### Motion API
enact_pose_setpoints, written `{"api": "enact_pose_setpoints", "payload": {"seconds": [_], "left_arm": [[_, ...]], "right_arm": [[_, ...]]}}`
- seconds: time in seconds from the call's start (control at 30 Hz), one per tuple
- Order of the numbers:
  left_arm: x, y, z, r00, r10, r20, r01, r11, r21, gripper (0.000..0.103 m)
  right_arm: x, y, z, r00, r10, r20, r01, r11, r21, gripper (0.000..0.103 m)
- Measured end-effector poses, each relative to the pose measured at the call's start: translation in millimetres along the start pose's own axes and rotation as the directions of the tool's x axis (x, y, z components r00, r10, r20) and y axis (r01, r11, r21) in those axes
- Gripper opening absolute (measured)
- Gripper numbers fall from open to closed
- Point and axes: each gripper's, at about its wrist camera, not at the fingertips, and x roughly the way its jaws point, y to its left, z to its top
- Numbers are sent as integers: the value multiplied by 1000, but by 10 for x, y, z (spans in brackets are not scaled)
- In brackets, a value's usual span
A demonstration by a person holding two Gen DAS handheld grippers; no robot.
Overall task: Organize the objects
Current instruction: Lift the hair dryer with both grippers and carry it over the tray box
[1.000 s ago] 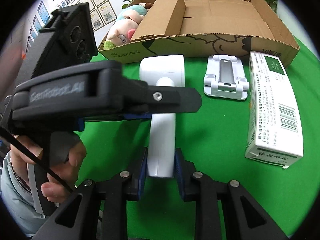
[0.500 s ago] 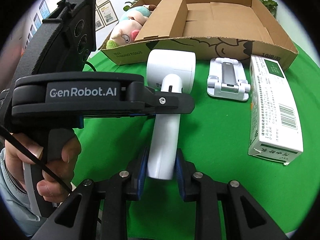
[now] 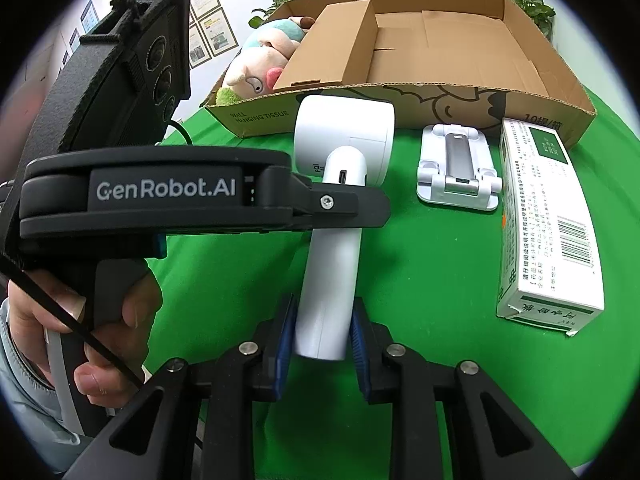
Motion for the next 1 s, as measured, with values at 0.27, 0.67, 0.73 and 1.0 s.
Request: {"api": "enact_pose_setpoints", "payload": {"seconds": [0.27, 0.67, 0.73, 1.0], "left_arm": [[-31, 10, -8, 1000, 3, 2, -3, 1000, 3, 35], [-67, 9, -2, 1000, 10, 9, -10, 1000, 3, 35], [-70, 10, -4, 1000, 10, 8, -10, 1000, 3, 35], [-77, 14, -8, 1000, 7, 7, -7, 1000, 2, 34]], "right_arm": [[-30, 44, -19, 1000, 0, -2, 0, 1000, 0, 25], [-79, 167, -25, 1000, 7, 3, -7, 1000, -3, 25], [-22, -3, 22, 1000, 7, 2, -7, 1000, -3, 25], [-22, 2, 4, 1000, 11, -3, -11, 1000, -2, 25]]}}
